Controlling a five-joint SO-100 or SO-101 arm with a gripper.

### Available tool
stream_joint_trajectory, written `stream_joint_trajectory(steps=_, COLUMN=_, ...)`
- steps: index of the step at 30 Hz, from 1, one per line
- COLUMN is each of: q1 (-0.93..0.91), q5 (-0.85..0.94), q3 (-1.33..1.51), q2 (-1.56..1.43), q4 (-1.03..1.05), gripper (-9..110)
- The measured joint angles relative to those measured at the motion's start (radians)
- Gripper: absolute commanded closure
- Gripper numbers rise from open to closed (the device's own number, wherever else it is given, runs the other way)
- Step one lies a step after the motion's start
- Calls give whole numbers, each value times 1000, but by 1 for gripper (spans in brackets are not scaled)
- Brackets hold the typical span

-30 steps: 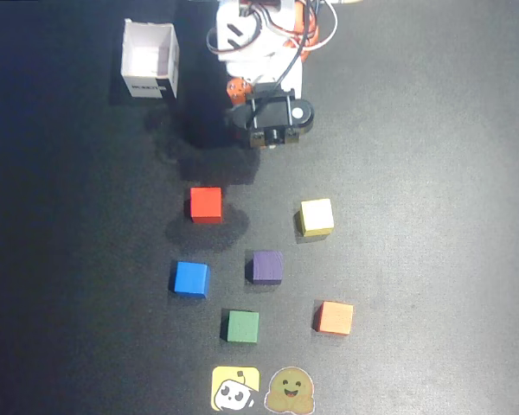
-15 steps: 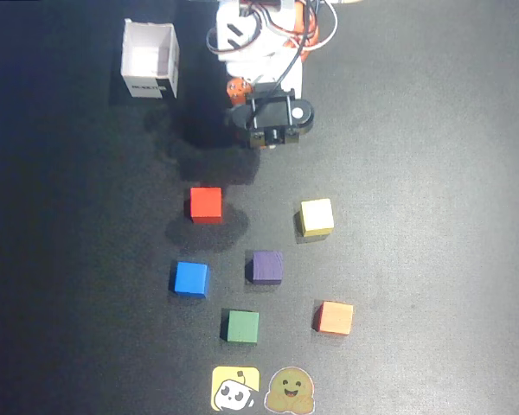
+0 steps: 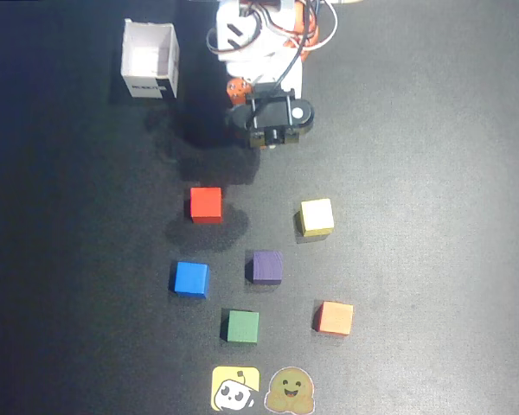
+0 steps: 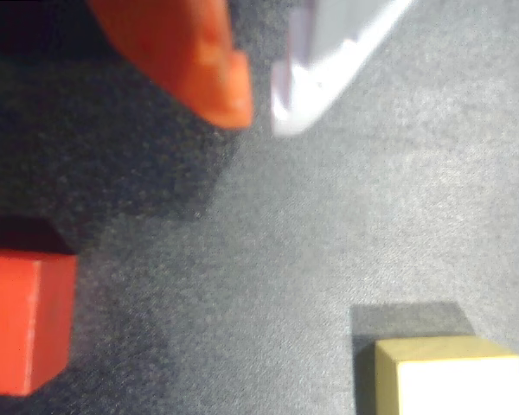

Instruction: Put the blue cube on top of the green cube.

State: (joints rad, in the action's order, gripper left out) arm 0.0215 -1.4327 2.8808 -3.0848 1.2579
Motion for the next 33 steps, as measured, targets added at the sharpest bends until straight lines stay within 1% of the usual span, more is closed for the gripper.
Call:
stream_joint_trajectory(steps=5, q1=0, q5=0, q3=0, q2=0, q4=0, gripper=101)
stream_joint_trajectory(steps=8, q1=0, q5=0, q3=0, q2=0, q4=0, gripper=95)
stream_joint_trajectory(steps=25, q1=14, q5=-43, q3=0, q2=0, q4=0, gripper=90)
stream_joint_trajectory(steps=33, q1=21, q5=-74, q3=0, q2=9, q4=-6, gripper=89)
